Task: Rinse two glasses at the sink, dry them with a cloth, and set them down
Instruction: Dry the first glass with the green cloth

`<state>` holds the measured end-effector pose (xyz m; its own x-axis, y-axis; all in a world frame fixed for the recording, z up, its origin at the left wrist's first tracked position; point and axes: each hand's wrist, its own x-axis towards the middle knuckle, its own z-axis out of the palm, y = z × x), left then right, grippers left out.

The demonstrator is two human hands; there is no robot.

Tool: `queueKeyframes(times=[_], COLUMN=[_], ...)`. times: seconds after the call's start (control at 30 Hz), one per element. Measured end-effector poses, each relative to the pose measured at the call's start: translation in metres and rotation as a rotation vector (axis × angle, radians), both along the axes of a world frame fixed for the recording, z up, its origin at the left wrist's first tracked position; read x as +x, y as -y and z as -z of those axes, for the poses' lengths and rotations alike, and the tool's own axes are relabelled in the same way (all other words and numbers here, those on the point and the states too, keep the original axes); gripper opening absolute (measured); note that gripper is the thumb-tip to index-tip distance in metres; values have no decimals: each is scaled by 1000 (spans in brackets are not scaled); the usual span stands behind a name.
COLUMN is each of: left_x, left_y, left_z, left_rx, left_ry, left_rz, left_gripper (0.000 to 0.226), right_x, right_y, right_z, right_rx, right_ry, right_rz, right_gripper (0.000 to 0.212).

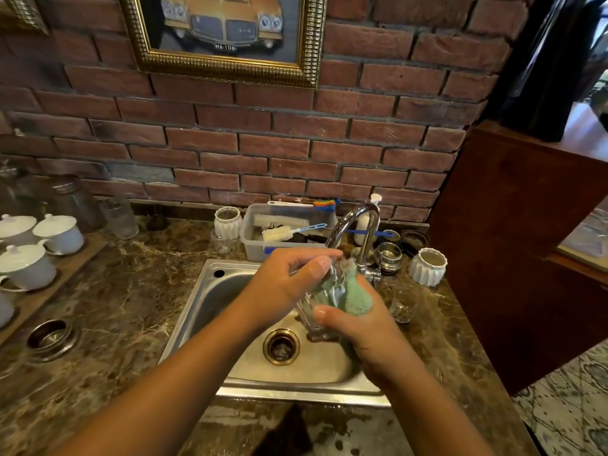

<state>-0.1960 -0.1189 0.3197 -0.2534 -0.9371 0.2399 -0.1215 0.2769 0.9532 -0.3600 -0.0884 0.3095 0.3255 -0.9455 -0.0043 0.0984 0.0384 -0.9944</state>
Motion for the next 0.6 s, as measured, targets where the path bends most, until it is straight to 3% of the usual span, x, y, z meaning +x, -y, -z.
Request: queueKeyframes(times=[0.07, 0.17, 0.27, 0.33, 0.43, 0.6], left_x=[-6, -19, -31, -34, -34, -28], left_y=[0, 1, 2, -1, -11, -18], left_z=[-2, -8, -13, -15, -16, -24], left_rx=[34, 80, 127, 95, 24, -2], left_ry=[27, 95, 213, 197, 8, -153], left_rz=[-35, -126, -218, -316, -317, -294], left_gripper=[59, 36, 32, 30, 25, 35], right_x=[-3, -4, 0, 1, 0, -4], right_y=[3, 2, -2, -6, -10, -7], right_z=[-5, -7, -5, -4, -10, -32], right_rx=[-250, -558, -671, -683, -687, -405], right_ry=[-323, -742, -955, -925, -819, -464], right_rz=[129, 283, 354, 377, 366, 194], right_gripper=[67, 87, 102, 102, 97, 74])
